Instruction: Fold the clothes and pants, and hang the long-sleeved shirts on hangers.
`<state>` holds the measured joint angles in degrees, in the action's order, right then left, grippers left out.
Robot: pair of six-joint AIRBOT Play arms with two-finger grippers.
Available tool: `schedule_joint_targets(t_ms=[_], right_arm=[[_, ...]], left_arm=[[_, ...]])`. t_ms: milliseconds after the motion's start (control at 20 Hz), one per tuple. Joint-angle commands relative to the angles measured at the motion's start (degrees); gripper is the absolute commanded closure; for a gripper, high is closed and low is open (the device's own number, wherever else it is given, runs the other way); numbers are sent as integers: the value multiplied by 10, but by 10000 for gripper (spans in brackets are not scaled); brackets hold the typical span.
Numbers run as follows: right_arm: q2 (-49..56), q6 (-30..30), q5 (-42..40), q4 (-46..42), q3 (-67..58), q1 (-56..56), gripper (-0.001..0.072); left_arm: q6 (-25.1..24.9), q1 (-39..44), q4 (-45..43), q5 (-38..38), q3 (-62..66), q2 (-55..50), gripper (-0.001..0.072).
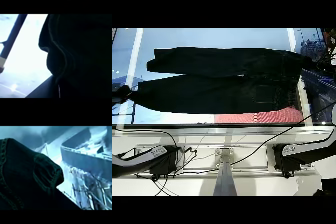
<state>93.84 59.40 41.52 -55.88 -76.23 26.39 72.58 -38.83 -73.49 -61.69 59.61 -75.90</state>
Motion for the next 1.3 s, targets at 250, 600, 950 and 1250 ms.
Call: schedule_joint_targets(t_ms=[250,600,950,1250], right_arm=[[-36,103,84,-161,-3,1,616],[-149,111,309,-235,74,24,686],[-402,11,215,-12,428,147,686],[-420,132,50,72,558,150,168]], left_arm=[[5,67,7,38,-5,-39,683],[-62,67,-34,39,-3,20,683],[-74,66,-44,41,-4,20,683],[-74,66,-44,41,-4,20,683]])
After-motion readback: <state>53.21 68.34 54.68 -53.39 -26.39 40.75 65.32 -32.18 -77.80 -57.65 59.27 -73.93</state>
